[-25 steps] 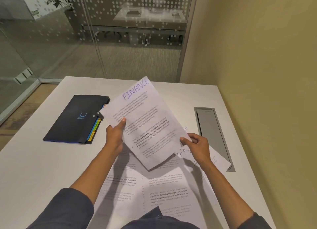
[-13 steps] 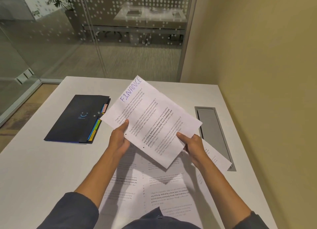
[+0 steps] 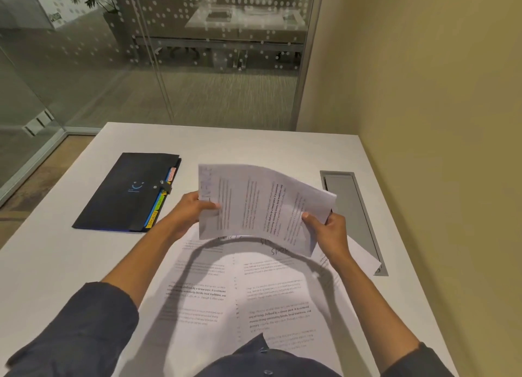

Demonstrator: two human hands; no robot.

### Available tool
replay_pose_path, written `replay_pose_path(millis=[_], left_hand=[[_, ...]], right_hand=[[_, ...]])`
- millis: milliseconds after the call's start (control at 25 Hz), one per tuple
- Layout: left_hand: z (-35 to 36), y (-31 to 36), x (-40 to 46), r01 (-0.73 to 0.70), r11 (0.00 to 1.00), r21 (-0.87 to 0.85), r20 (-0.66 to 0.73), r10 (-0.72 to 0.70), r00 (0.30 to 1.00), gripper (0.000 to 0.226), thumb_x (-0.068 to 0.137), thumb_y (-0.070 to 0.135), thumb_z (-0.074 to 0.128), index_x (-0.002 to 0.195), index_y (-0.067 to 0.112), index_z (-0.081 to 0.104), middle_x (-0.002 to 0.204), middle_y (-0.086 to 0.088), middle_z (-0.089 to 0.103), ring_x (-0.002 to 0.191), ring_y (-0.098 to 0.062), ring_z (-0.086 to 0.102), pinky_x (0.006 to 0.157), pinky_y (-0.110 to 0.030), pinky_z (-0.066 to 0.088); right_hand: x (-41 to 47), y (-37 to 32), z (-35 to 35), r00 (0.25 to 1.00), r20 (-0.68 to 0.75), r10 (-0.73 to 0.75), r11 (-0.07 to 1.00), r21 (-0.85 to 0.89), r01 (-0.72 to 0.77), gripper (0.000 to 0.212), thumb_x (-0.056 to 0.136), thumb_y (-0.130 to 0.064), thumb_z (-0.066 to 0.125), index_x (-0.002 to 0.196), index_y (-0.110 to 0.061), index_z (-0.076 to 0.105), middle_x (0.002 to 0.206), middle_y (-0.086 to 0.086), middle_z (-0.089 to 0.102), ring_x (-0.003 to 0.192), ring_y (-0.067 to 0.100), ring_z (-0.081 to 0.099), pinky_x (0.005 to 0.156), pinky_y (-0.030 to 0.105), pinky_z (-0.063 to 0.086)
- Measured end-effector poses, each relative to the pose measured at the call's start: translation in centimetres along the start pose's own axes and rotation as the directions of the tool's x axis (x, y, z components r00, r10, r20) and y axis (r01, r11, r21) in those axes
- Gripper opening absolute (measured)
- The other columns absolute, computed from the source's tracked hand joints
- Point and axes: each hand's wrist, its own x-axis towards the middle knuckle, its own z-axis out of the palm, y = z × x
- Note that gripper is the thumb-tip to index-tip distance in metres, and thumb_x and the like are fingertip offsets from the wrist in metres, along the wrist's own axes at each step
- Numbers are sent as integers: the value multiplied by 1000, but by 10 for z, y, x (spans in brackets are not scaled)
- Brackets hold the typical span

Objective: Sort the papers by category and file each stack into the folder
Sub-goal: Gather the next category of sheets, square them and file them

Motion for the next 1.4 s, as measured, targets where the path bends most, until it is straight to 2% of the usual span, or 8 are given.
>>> replay_pose_path(millis=[280, 520, 800, 880, 1000, 1160, 1280, 1400], left_hand=[[38, -35, 1, 11, 996, -86, -214, -29, 976, 27, 95, 12, 58, 122, 12, 58, 107, -9, 66, 99, -29, 61, 82, -39, 50], [50, -56, -14, 11, 993, -116, -237, -38, 971, 28, 90, 6, 62, 116, 17, 60, 103, -4, 65, 96, -24, 59, 77, -35, 51], [47, -56, -19, -38, 998, -49, -215, 27, 976, 24, 93, 16, 61, 118, 17, 63, 99, 0, 67, 91, -19, 60, 69, -28, 48], [45, -50, -19, -82, 997, -7, -203, 79, 976, 24, 94, 19, 60, 118, 19, 63, 101, -1, 68, 93, -21, 62, 70, -28, 50], [47, -30, -20, -207, 977, 58, -143, 213, 966, 17, 94, 18, 60, 104, 28, 68, 94, 9, 72, 91, -11, 64, 75, -24, 49], [52, 13, -25, -361, 924, 129, -3, 365, 931, 13, 91, 27, 62, 94, 36, 70, 84, 15, 74, 79, 4, 65, 70, -19, 50], [44, 38, -18, -380, 909, 173, 9, 384, 923, 9, 90, 22, 66, 96, 24, 72, 90, 5, 74, 79, -2, 68, 73, -25, 53], [26, 50, -10, -343, 915, 213, -61, 363, 930, 16, 83, 30, 73, 92, 17, 74, 91, -2, 74, 80, -12, 67, 72, -29, 51]], right_hand=[[-9, 24, 17, 994, -78, 71, 996, 58, -67, 18, 90, -17, 69, 107, -11, 68, 91, 1, 68, 81, 16, 65, 56, 13, 51], [-12, 30, 11, 995, -10, 98, 995, 31, -98, 29, 86, -16, 74, 114, -11, 67, 95, 1, 68, 88, 22, 65, 56, 13, 52], [-11, 11, -8, 993, -11, -117, 978, -178, 113, 15, 85, -15, 73, 99, -23, 75, 96, -10, 72, 90, 14, 66, 71, 22, 49], [-8, -3, -15, 973, 32, -230, 894, -388, 224, 15, 87, -21, 71, 100, -24, 76, 98, -11, 74, 92, 10, 68, 77, 23, 51], [-6, -27, -15, 921, 233, -311, 624, -681, 383, 21, 93, -31, 61, 110, -28, 73, 102, -12, 74, 91, 12, 68, 69, 23, 44], [-1, -48, -1, 851, 444, -281, 435, -731, 526, 23, 100, -31, 47, 105, -26, 69, 87, -8, 70, 70, 14, 57, 57, 24, 33], [6, -58, -2, 853, 456, -252, 594, -623, 508, 21, 98, -26, 51, 88, -20, 69, 76, -11, 67, 59, 5, 57, 54, 22, 39], [15, -60, -16, 894, 380, -237, 838, -385, 386, 22, 95, -25, 61, 87, -9, 74, 75, 6, 74, 67, 24, 69, 61, 43, 53]])
